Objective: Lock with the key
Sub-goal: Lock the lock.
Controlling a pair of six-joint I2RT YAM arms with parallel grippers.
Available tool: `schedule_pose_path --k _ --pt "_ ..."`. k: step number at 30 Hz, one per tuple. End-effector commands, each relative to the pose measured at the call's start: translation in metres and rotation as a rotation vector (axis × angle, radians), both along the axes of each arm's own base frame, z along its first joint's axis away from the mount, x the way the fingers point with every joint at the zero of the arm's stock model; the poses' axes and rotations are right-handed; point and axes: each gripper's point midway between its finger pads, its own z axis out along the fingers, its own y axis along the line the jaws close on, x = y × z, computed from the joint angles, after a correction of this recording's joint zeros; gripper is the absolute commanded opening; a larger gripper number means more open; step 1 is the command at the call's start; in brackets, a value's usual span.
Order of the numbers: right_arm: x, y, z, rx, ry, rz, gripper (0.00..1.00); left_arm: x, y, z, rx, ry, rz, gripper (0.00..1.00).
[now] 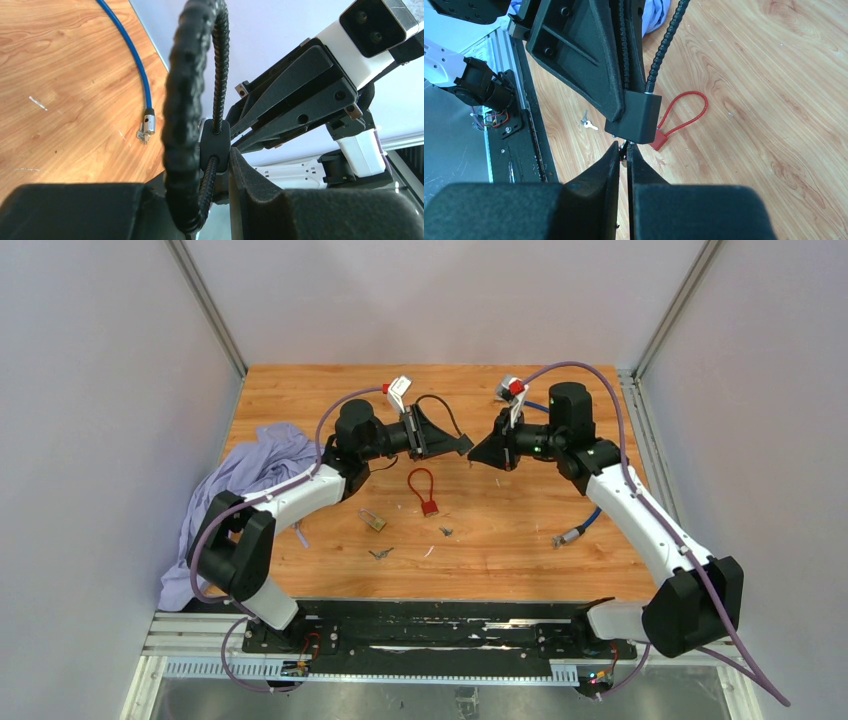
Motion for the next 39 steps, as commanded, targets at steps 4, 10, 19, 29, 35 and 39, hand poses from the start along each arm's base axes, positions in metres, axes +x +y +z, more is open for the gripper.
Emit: schedule_pose_path --k 4,10,19,29,35,39 --pt "-0.001 0.007 0.0 0.032 0.029 -0.012 0.01 -0.005 0.006 0.038 -0.071 -0.161 0.014 0.0" --pt "-0.002 0.01 0.01 0.102 0.076 0.009 0.01 -0.006 0.008 0.041 -0.081 -0.237 0.025 0.0" --pt "-0.007 0.011 0.023 0.216 0.144 0.077 0.01 -0.008 0.01 0.042 -0.109 -0.313 0.037 0.0" --pt "-0.004 0.01 0.023 0.24 0.191 0.074 0.1 -0.009 0.011 0.044 -0.115 -0.324 0.039 0.0" --pt "0.007 -0.003 0.019 0.137 0.117 -0.038 0.29 -0.007 0.01 0.045 -0.12 -0.306 0.037 0.01" --pt "0.006 -0.007 0.017 0.113 0.099 -0.056 0.35 -0.005 0.008 0.044 -0.117 -0.286 0.037 0.0"
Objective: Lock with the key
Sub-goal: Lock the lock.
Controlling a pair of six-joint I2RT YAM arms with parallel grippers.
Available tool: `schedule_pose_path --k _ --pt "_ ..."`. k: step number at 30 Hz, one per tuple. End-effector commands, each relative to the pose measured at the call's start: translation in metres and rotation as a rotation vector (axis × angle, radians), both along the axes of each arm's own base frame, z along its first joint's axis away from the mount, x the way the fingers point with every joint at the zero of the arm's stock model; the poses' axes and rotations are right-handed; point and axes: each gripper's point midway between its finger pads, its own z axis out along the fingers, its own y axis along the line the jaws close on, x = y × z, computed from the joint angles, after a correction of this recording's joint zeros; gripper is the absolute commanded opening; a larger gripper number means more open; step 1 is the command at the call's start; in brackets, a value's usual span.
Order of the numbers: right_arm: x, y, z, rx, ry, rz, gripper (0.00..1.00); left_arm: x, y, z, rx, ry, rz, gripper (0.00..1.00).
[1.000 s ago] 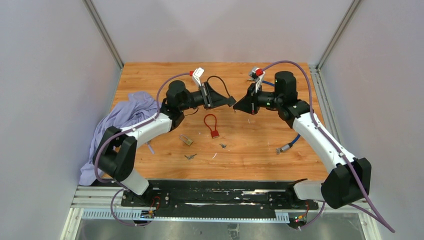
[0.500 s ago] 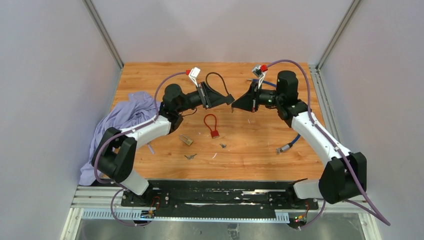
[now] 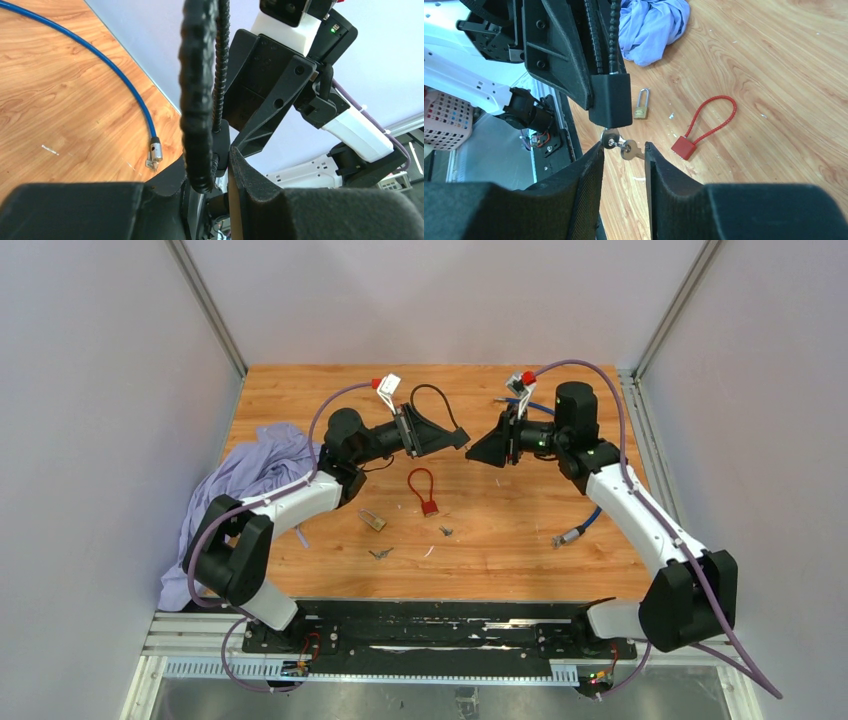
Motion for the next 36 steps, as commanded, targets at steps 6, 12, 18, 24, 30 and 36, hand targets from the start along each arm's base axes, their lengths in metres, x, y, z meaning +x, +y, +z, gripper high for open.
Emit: schedule_pose_path --k 6,12,18,24,30,36 --pt "-0.003 -0.006 0.017 -0.028 -0.094 -0.012 0.32 -0.002 -0.002 0.017 -0.021 -0.045 -0.011 0.0" --pt "-0.008 0.002 0.021 -0.025 -0.11 0.014 0.26 -0.001 -0.002 0.013 -0.007 -0.043 -0.002 0.0" --pt "-0.012 0.009 0.021 -0.027 -0.112 0.032 0.25 0.0 -0.002 0.013 -0.004 -0.043 0.001 0.0" --pt "-0.011 0.014 0.019 -0.029 -0.113 0.033 0.16 -0.001 -0.001 0.015 -0.007 -0.047 0.003 0.0" --pt "-0.007 0.014 0.013 -0.038 -0.106 0.015 0.1 -0.002 -0.001 0.017 -0.009 -0.056 0.004 0.01" --pt "-0.003 0.013 0.009 -0.05 -0.107 -0.006 0.14 -0.001 -0.001 0.015 -0.012 -0.044 0.004 0.0"
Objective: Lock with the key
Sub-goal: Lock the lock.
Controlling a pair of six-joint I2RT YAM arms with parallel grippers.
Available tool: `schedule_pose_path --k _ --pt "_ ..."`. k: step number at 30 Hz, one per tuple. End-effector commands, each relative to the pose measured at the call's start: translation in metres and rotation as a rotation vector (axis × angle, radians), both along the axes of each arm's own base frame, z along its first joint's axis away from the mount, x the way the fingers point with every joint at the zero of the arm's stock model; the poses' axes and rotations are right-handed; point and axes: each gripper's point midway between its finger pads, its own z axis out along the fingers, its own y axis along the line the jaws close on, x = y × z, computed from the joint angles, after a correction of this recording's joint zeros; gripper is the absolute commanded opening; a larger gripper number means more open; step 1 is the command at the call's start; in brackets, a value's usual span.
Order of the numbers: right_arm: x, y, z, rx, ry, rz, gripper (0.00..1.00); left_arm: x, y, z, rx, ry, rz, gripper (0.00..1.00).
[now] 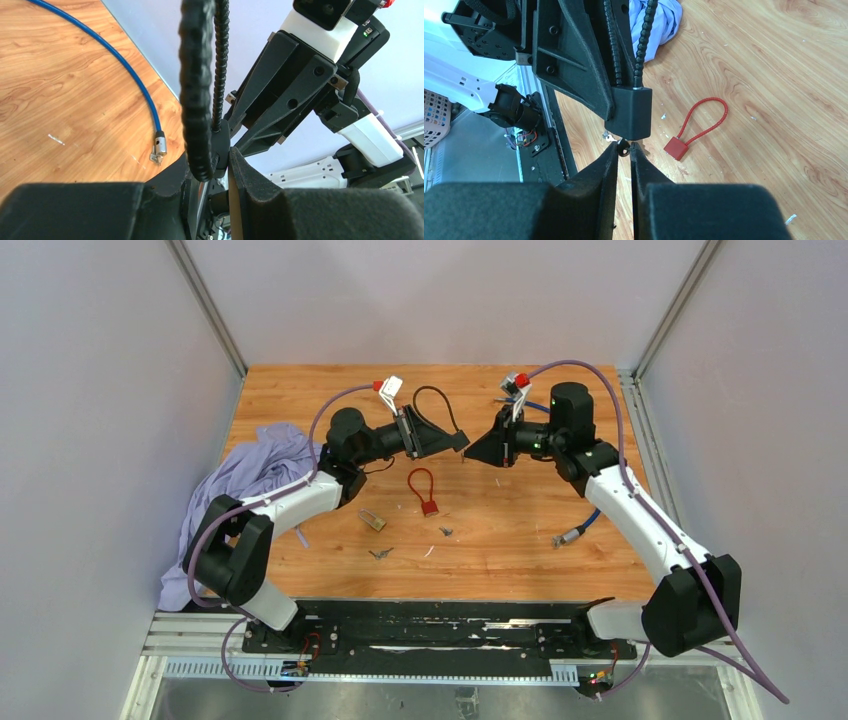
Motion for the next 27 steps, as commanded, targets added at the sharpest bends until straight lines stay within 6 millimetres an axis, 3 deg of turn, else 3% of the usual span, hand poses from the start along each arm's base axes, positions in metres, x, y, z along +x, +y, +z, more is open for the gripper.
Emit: schedule_pose_path --k 1,4,11,15,22,27 --pt "0.001 0.007 0.005 -0.001 -0.042 0.005 0.16 -0.002 -0.001 0.024 -0.04 -0.074 -0.004 0.0" --pt "0.0 0.008 0.002 -0.008 -0.04 0.006 0.21 -0.001 -0.001 0.023 -0.042 -0.069 -0.005 0.0" --pt "-0.002 0.01 -0.001 -0.01 -0.037 0.021 0.22 -0.001 -0.001 0.023 -0.042 -0.069 -0.003 0.0" --pt "-0.005 0.009 -0.001 -0.001 -0.028 0.034 0.29 -0.003 -0.001 0.025 -0.048 -0.09 -0.006 0.0" --pt "-0.009 0.0 0.007 0.139 0.043 0.075 0.45 -0.015 0.002 0.042 -0.102 -0.215 -0.033 0.0" --pt "-0.012 -0.003 0.018 0.237 0.092 0.121 0.49 -0.026 0.004 0.05 -0.112 -0.283 -0.054 0.0"
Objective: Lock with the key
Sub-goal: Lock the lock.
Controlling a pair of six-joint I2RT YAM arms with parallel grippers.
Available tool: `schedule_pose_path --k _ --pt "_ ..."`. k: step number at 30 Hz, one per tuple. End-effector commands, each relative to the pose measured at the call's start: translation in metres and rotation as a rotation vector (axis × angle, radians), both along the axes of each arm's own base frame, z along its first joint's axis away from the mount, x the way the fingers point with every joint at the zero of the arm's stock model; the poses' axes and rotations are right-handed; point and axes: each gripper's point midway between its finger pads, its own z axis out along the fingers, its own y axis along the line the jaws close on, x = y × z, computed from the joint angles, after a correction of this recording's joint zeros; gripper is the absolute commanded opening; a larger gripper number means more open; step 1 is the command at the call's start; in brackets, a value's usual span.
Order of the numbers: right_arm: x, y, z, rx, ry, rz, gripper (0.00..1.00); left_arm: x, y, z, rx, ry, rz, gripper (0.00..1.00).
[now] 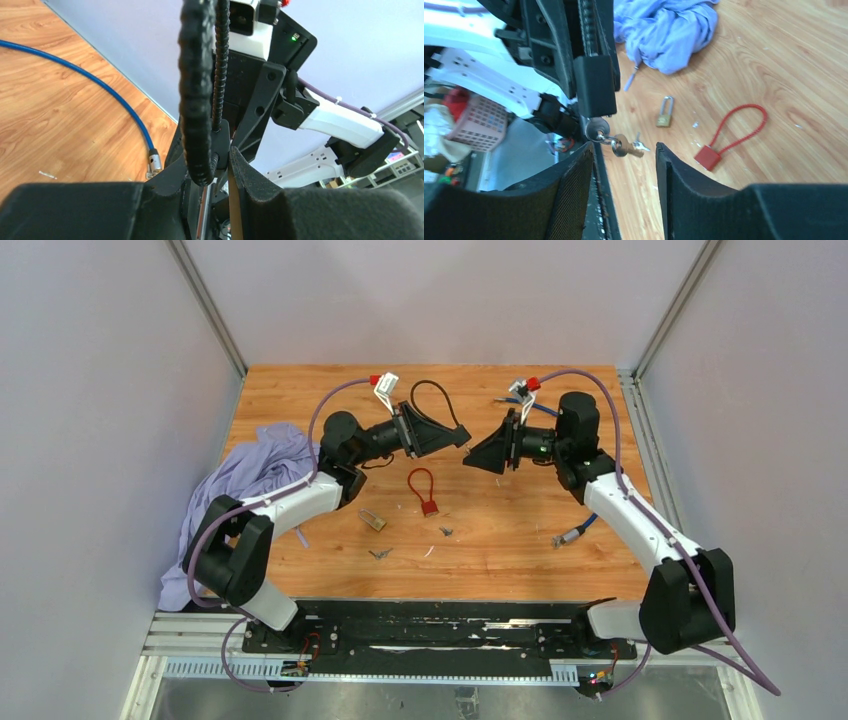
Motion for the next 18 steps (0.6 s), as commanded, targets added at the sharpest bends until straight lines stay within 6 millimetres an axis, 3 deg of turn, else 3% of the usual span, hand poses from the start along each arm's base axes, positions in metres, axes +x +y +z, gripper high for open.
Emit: schedule_pose_path --k 1,7,18 --pt "-0.006 0.0 0.027 0.123 0.004 0.082 0.49 -0.019 0.003 0.024 -0.043 -0.151 -0.027 0.0" --pt "-0.012 0.001 0.039 0.154 0.006 0.121 0.48 -0.023 0.001 0.025 -0.05 -0.154 -0.041 0.0" --pt "-0.009 -0.004 0.034 0.157 0.025 0.128 0.34 -0.022 0.0 0.022 -0.063 -0.129 -0.044 0.0"
